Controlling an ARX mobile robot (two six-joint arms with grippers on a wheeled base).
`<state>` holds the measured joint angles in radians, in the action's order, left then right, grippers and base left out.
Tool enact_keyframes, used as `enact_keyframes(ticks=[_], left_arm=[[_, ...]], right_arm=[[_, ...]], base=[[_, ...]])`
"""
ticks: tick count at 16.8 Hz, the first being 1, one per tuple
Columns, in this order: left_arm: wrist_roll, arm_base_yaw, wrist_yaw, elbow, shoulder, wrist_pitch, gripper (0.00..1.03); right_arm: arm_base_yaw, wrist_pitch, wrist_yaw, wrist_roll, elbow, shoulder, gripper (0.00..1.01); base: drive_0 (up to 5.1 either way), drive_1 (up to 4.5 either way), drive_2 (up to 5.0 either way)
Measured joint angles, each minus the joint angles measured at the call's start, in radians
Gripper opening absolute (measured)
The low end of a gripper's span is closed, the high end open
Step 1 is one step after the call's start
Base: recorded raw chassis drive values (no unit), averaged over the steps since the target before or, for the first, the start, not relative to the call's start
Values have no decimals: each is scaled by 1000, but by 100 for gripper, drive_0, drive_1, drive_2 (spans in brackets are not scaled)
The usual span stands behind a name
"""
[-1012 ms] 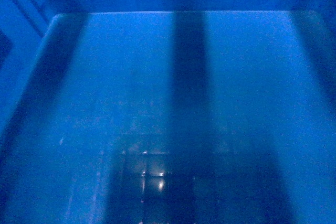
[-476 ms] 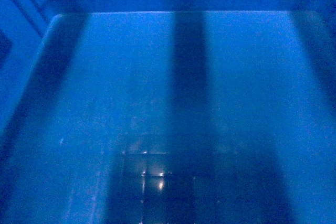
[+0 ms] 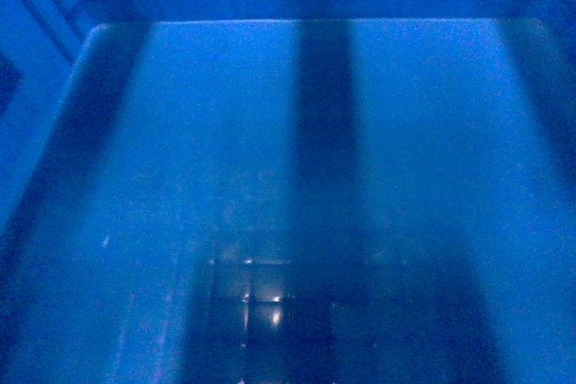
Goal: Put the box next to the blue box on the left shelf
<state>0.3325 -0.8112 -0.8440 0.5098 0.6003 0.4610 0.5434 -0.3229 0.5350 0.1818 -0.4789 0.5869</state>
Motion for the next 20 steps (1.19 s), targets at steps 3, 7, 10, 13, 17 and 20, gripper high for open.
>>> enact_keyframes(ticks=[3,7,10,13,17,20], left_arm=[[161,-81,-167,84,92,223,11],[387,-87,-309,103,163,416,17],[332,-3,-217,93,123,391,17],[149,116,-139,75,55,251,17],[-185,391,113,74,98,-58,17],[-219,483,245,51,204,-156,17]], right_arm=[[15,33,7,-33,8,3,9],[113,98,120,-28,42,41,11],[124,32,84,21,-8,116,11],[107,8,48,59,-77,179,11],[41,-68,-45,185,-200,285,9],[1,-38,-84,220,-177,377,8]], base=[[0,0,0],[0,0,0],[0,0,0],[0,0,0],[0,0,0],[0,0,0]])
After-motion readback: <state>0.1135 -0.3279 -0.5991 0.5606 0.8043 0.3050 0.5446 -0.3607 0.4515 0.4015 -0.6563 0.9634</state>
